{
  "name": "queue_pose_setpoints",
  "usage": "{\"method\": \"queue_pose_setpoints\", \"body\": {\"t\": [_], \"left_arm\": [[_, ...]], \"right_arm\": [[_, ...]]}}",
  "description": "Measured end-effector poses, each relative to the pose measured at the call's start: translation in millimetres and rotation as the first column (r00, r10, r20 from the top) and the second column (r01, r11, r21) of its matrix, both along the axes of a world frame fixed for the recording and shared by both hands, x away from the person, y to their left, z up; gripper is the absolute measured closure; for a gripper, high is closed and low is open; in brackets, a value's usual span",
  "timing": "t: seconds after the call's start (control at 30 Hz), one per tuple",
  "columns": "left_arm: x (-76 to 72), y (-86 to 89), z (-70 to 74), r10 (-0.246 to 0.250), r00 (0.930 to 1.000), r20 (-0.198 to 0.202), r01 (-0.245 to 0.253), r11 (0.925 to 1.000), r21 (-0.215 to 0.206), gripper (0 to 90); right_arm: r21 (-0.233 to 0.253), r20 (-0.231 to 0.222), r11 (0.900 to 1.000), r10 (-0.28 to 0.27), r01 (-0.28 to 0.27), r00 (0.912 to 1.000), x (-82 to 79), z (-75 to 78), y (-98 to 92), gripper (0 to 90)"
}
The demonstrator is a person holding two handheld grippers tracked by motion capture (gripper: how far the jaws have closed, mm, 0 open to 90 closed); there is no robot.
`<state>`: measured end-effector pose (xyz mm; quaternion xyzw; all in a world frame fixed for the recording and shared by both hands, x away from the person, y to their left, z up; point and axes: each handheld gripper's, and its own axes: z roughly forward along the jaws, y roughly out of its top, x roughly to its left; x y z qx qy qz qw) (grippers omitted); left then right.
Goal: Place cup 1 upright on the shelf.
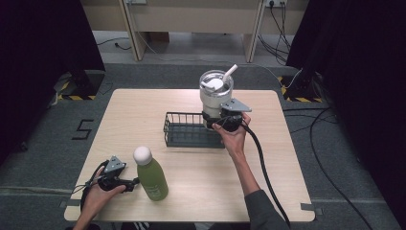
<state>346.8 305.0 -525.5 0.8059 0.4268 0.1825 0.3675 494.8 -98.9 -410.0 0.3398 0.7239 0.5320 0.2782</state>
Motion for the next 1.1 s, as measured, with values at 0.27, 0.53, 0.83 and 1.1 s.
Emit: {"method": "queue_pose_setpoints", "body": {"t": [0.27,0.53,0.83,1.1], "left_arm": [[0.0,0.0,0.1,0.000,1.0000,-0.001,0.000,1.0000,0.000,11.3],[-0.1,-0.1,0.0,0.000,1.0000,-0.001,0.000,1.0000,-0.001,11.3],[-0.1,-0.2,-0.1,0.001,1.0000,0.000,-0.001,1.0000,-0.004,11.3],[-0.1,-0.2,0.0,0.001,1.0000,-0.001,-0.001,1.0000,-0.002,11.3]], "right_arm": [[0.002,0.003,1.000,0.005,-0.005,1.0000,0.1,-2.5,1.2,11.7],[-0.003,-0.017,1.000,0.004,-0.004,0.9999,1.9,-12.2,3.9,11.7],[-0.012,-0.035,1.000,0.002,-0.003,0.9994,1.8,-24.2,5.2,11.7],[-0.011,-0.047,1.000,-0.003,0.003,0.9989,2.9,-33.7,2.7,11.7]]}}
